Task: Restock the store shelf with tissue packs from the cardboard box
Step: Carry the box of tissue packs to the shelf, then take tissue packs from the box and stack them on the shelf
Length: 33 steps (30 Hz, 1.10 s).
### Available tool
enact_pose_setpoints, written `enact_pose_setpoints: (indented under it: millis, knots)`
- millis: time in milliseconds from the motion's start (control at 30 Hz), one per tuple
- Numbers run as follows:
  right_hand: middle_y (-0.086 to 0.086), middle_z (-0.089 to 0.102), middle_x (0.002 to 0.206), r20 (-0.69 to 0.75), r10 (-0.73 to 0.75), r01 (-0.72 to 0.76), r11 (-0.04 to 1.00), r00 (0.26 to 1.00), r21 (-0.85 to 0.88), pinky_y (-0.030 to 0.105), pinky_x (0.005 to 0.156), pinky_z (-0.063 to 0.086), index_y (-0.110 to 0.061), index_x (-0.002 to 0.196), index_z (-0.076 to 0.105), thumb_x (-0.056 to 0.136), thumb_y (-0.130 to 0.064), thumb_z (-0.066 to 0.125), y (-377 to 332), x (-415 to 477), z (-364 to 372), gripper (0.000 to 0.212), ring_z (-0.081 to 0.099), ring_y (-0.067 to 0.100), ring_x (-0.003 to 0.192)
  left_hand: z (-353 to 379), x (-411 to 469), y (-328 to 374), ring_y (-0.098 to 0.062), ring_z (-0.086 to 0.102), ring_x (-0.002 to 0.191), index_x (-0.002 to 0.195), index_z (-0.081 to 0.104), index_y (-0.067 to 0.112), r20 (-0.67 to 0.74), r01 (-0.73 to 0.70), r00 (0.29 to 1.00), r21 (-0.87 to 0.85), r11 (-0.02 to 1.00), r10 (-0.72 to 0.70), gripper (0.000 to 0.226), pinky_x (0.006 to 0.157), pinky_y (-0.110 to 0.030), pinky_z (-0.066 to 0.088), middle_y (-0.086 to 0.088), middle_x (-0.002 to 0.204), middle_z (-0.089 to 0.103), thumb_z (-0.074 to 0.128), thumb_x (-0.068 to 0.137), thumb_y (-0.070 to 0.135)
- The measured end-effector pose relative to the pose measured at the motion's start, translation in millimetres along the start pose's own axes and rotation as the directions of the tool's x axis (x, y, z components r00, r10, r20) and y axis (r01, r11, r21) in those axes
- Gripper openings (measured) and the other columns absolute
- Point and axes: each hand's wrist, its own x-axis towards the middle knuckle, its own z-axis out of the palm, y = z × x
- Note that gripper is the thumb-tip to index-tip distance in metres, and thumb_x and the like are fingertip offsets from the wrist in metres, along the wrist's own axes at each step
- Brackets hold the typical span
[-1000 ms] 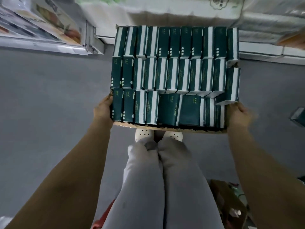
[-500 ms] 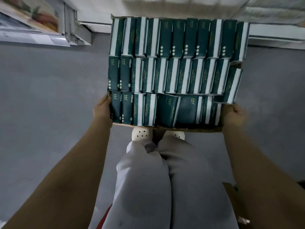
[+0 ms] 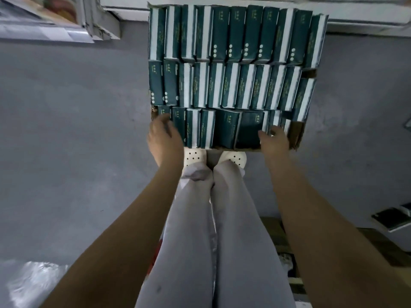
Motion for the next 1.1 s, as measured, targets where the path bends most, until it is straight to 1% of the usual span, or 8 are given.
enact_pose_setpoints:
  millis: [100,267,467,600,667,767,900,1100]
  knots:
    - [0.011,0.031,0.156,0.163,-0.003,0.026,0.990,0.987,-0.138,0.032,0.112,0.029,-0.008,0.152,0.026,0.098,-0.022,0.057,-1,8,19,0.064,0.033,0.027,0.141,24,-28,6,-0.018,0.061,0.104,0.109,0.063,0.019,0.349,-0.051,0.935,-0.058,0.997,0.068,0.025,0.088,-0.026,0.048,0.002,0.111,0.066,0.042,0.100,0.010]
    - [0.016,0.036,0.151,0.085,-0.035,0.053,0.975,0.996,-0.216,0.038,0.114,0.033,-0.005,0.151,0.025,0.097,-0.017,0.056,4,33,34,0.063,0.037,0.032,0.138,72,-42,18,-0.018,0.035,0.140,0.148,0.037,0.016,0.695,0.070,0.718,-0.031,0.997,-0.029,0.043,0.108,-0.021,0.026,-0.003,0.152,0.038,0.037,0.104,0.018]
    - [0.013,0.049,0.139,0.140,0.022,-0.001,0.988,0.990,-0.155,0.047,0.103,0.045,-0.012,0.142,0.042,0.074,-0.040,0.067,15,44,32,0.078,0.050,0.032,0.125,95,-34,35,-0.022,0.020,0.146,0.156,0.008,0.021,0.682,0.464,0.670,-0.077,0.882,-0.293,0.058,0.115,-0.033,0.019,-0.002,0.161,0.017,0.031,0.106,0.036]
    - [0.005,0.054,0.124,0.188,-0.019,0.012,0.999,0.982,0.039,0.017,0.075,0.050,-0.018,0.134,0.035,0.089,-0.015,0.068,20,37,29,0.056,0.057,0.017,0.107,89,-30,35,-0.025,0.035,0.138,0.155,0.014,0.015,0.659,0.446,0.682,-0.031,0.895,-0.317,0.063,0.110,-0.029,0.030,-0.007,0.156,0.029,0.035,0.103,0.043]
    - [0.004,0.055,0.121,0.225,-0.087,0.070,0.994,0.971,0.082,0.009,0.063,0.047,-0.019,0.131,0.034,0.091,-0.013,0.066,17,24,23,0.052,0.058,0.014,0.101,76,-31,35,-0.014,0.057,0.103,0.146,0.031,0.007,0.639,0.352,0.731,-0.055,0.934,-0.238,0.052,0.078,-0.006,0.046,-0.008,0.135,0.052,0.047,0.102,0.030]
    - [-0.005,0.058,0.104,0.181,-0.118,0.089,0.983,0.976,0.163,0.017,0.073,0.052,-0.022,0.121,0.038,0.089,-0.018,0.070,13,8,15,0.046,0.059,0.005,0.089,65,-32,30,-0.002,0.047,0.066,0.124,0.047,0.003,0.595,0.250,0.781,-0.019,0.968,-0.190,0.029,0.049,-0.011,0.037,0.001,0.089,0.056,0.051,0.100,0.019]
    - [-0.001,0.059,0.103,0.062,-0.228,0.216,0.963,0.972,0.162,0.025,0.076,0.054,-0.020,0.113,0.038,0.086,-0.018,0.073,-8,-35,-10,0.044,0.060,0.004,0.084,28,-49,53,-0.009,0.051,0.072,0.107,0.050,0.016,0.579,0.247,0.799,-0.069,0.967,-0.163,0.016,0.058,-0.019,0.036,0.007,0.079,0.051,0.056,0.097,0.026]
    - [-0.002,0.062,0.099,0.081,-0.382,0.347,0.895,0.921,0.280,0.016,0.062,0.054,-0.019,0.110,0.044,0.089,-0.011,0.069,-82,-153,-83,0.034,0.066,0.002,0.080,-85,-105,134,-0.015,0.061,0.093,0.139,0.035,0.020,0.591,0.309,0.803,-0.300,0.903,-0.078,0.054,0.077,-0.025,0.054,-0.001,0.113,0.060,0.061,0.093,0.015]
